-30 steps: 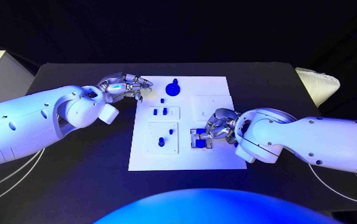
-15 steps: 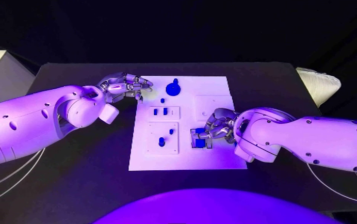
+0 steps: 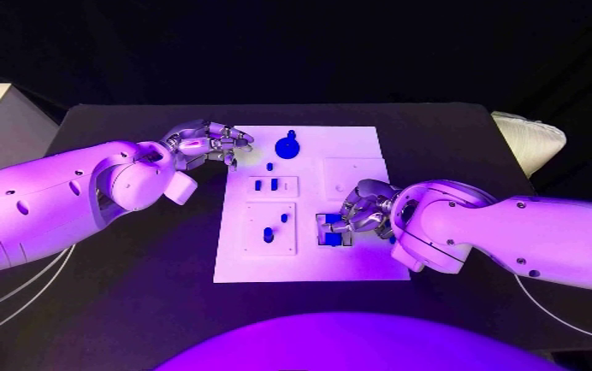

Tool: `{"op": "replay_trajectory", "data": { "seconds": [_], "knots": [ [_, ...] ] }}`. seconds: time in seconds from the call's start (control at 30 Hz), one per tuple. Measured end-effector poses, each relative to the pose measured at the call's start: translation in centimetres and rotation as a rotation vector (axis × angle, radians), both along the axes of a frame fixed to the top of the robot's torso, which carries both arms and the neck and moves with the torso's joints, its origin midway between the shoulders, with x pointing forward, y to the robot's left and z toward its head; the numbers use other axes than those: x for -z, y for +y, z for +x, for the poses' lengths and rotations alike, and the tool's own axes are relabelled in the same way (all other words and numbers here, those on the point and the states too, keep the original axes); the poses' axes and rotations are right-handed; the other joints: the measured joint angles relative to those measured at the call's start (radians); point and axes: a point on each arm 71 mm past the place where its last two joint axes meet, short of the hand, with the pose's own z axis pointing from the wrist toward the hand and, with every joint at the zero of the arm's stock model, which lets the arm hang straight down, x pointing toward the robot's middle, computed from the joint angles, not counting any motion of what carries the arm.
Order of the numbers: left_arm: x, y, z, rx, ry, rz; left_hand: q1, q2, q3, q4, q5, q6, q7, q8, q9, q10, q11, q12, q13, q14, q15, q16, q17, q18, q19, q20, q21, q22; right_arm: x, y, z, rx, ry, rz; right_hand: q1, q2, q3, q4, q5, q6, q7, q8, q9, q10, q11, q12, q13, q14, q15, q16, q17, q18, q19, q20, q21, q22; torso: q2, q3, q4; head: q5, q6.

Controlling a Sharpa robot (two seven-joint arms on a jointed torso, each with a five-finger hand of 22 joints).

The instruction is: Assemble the parts on the task board

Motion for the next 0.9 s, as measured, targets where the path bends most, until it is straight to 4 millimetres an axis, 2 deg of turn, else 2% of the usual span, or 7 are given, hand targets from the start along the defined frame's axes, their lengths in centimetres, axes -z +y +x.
{"op": "replay_trajectory", "data": {
  "seconds": [0.9],
  "knots": [
    [0.09,0.10,0.00,0.002,0.005,0.004,0.000,0.000,0.000,0.000,0.000,0.000,0.000,0.006,-0.001,0.000,0.000,0.000,0.000,0.000,0.000,0.000,0.000,0.000,0.000,0.000,0.000,0.000,-0.24,-0.13,-0.69,-0.002,0.032,0.014,-0.003,-0.003,0.003,-0.003,-0.004,0.001,-0.001,-0.003,0.000,0.000,0.000,0.000,0.000,0.000,0.000,0.000,0.000,0.000,0.000,0.000,0.000,0.001,0.000,-0.0012,0.0008,0.003,0.000]
  ]
}}
